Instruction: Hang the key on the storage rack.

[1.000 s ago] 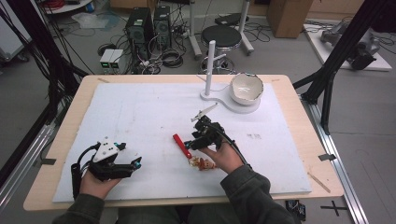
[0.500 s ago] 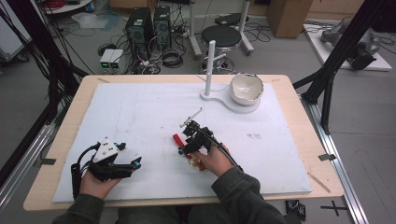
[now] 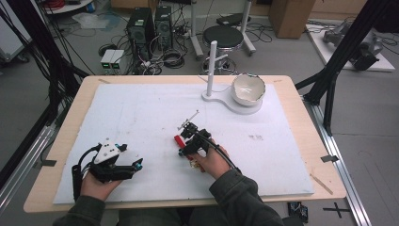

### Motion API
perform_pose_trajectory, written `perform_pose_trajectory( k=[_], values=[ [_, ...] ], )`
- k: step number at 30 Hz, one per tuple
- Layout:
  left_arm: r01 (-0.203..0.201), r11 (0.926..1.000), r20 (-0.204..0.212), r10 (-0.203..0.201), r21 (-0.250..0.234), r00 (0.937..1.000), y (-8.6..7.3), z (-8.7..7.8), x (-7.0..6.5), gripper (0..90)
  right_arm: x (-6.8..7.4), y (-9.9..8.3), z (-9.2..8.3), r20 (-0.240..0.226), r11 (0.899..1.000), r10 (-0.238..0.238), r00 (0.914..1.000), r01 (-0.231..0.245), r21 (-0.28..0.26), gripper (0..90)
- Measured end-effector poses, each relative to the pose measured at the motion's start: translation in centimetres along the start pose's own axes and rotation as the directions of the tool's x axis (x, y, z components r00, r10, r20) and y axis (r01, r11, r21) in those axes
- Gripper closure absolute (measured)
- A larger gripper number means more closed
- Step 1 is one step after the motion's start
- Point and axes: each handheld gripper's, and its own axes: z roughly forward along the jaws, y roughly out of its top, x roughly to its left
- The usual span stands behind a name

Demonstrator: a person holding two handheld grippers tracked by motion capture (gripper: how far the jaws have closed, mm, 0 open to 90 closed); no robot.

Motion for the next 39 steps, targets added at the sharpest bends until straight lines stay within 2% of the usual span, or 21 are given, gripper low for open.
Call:
perform_pose_trajectory(
  k=[3, 11, 17, 18, 20, 35, 39],
  values=[
    [0.000, 1.0000, 0.000, 0.000, -0.001, 1.0000, 0.0, 0.0, 0.0, 22.9, 0.1, 0.1, 0.1, 0.012, 1.000, -0.004, 0.9999, 0.004, 0.004, 55.7],
    [-0.001, 1.0000, 0.000, 0.001, 0.003, 1.0000, 0.0, 0.0, 0.0, 22.9, 0.9, 0.3, 0.3, 0.087, 1.000, -0.020, 0.9960, 0.018, 0.018, 60.0],
    [-0.007, 0.9999, 0.001, 0.007, 0.007, 1.0000, 0.1, 0.1, -0.1, 23.1, 0.9, 0.5, 0.3, 0.091, 1.000, -0.017, 0.9957, 0.015, 0.026, 64.8],
    [-0.004, 1.0000, 0.000, 0.004, 0.004, 1.0000, 0.1, 0.1, -0.1, 23.1, 0.7, 0.5, 0.3, 0.094, 1.000, -0.011, 0.9955, 0.008, 0.026, 70.0],
    [-0.005, 1.0000, 0.002, 0.005, 0.006, 1.0000, 0.1, 0.1, -0.1, 23.1, 0.6, 0.5, 0.3, 0.094, 1.000, -0.009, 0.9955, 0.007, 0.022, 72.3],
    [-0.003, 1.0000, 0.000, 0.003, 0.000, 1.0000, 0.0, 0.0, 0.0, 23.1, -0.4, 0.4, 0.1, 0.031, 1.000, 0.026, 0.9992, -0.027, 0.012, 74.4],
    [-0.005, 1.0000, -0.003, 0.005, -0.002, 1.0000, 0.0, -0.1, 0.1, 23.1, -0.4, 0.5, -0.1, -0.004, 1.000, 0.030, 0.9995, -0.030, -0.005, 74.4]
  ],
)
